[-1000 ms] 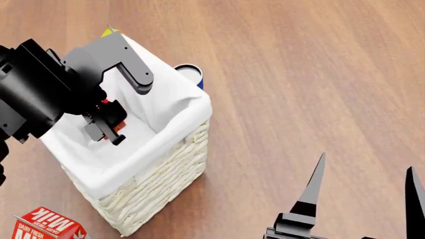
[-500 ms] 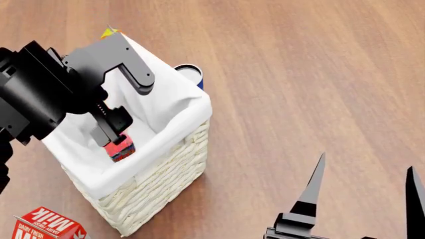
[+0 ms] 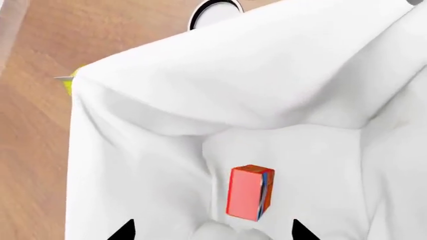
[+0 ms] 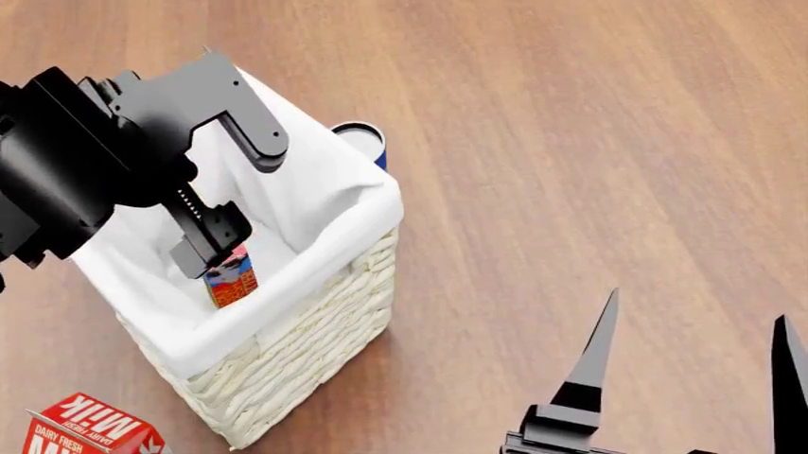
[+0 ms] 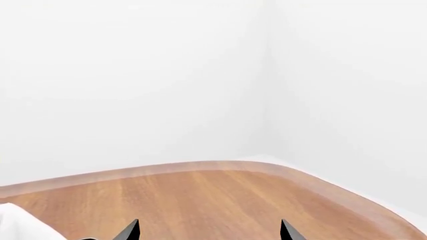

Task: Pick up the butter and put it in the basket.

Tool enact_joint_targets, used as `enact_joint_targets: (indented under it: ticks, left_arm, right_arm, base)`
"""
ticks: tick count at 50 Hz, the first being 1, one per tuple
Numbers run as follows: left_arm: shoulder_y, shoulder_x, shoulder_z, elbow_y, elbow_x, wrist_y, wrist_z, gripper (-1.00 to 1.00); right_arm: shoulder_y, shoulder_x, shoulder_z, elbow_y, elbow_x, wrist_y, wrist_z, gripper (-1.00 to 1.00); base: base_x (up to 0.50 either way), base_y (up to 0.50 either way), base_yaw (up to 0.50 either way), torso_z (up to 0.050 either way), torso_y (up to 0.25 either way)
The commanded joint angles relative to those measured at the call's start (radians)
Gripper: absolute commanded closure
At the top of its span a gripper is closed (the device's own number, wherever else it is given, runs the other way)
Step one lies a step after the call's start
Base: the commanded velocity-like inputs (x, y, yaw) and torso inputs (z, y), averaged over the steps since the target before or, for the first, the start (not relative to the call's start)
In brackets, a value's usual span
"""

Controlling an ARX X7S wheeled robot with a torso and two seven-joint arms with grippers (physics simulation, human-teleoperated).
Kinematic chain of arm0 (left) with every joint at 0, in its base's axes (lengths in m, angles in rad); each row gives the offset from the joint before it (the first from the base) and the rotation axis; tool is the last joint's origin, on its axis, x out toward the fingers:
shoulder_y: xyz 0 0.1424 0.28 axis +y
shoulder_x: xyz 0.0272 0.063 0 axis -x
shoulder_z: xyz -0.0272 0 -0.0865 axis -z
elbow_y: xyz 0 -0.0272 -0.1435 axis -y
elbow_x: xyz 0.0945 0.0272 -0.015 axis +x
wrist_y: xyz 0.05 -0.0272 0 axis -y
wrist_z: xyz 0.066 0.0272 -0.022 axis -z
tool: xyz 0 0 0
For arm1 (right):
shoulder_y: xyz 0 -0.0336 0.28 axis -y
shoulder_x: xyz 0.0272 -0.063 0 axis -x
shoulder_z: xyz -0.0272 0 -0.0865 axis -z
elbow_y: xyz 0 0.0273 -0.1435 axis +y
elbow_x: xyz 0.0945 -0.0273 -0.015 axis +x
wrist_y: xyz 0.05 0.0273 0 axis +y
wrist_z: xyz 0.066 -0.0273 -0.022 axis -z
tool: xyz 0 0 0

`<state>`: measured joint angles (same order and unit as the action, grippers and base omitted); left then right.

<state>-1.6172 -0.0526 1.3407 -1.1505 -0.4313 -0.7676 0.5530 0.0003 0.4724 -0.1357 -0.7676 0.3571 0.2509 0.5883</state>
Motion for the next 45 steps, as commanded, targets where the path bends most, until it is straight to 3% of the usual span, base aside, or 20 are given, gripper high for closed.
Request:
enact_joint_targets:
  ticks: [1,5,14,19,20,26,34,45]
  left_arm:
    - [-0.013,-0.109,-0.005,0.260,-0.029,-0.138,-0.052,-1.00]
    - [-0.024,-0.187,-0.028,0.433,-0.057,-0.217,-0.096,-1.00]
    - [0.020,-0.373,-0.213,0.847,-0.127,-0.301,-0.351,-1.00]
    - [0.135,-0.447,-0.401,1.084,-0.202,-0.318,-0.570,-1.00]
    - [0.212,-0.465,-0.515,1.169,-0.257,-0.315,-0.676,-1.00]
    - [0.460,-0.537,-0.680,1.480,-0.350,-0.270,-0.914,-1.00]
    - [0.704,-0.604,-0.739,1.744,-0.297,-0.090,-1.080,-1.00]
    - [0.847,-0.642,-0.796,1.937,-0.254,0.041,-1.186,-1.00]
  right_arm:
    - [0.004,0.001,-0.007,-0.007,0.002,0.006,0.003,-1.00]
    - [0.006,0.002,-0.013,-0.017,0.000,0.010,0.004,-1.00]
    - [0.004,0.005,-0.017,-0.038,-0.001,0.014,0.010,-1.00]
    - [0.008,0.007,-0.023,-0.053,0.000,0.024,0.014,-1.00]
    - [0.009,0.008,-0.022,-0.062,0.003,0.031,0.017,-1.00]
    - [0.007,0.010,-0.029,-0.080,0.000,0.036,0.022,-1.00]
    - [0.011,0.007,-0.043,-0.072,-0.010,0.031,0.019,-1.00]
    - [0.014,0.008,-0.053,-0.070,-0.013,0.032,0.020,-1.00]
  base:
    - [0.00,0.00,0.00,0.000,0.000]
    - [0.00,0.00,0.00,0.000,0.000]
    - [0.00,0.00,0.00,0.000,0.000]
    - [0.00,0.00,0.00,0.000,0.000]
    - [0.00,0.00,0.00,0.000,0.000]
    - [0.00,0.00,0.00,0.000,0.000]
    - [0.00,0.00,0.00,0.000,0.000]
    - [0.00,0.00,0.00,0.000,0.000]
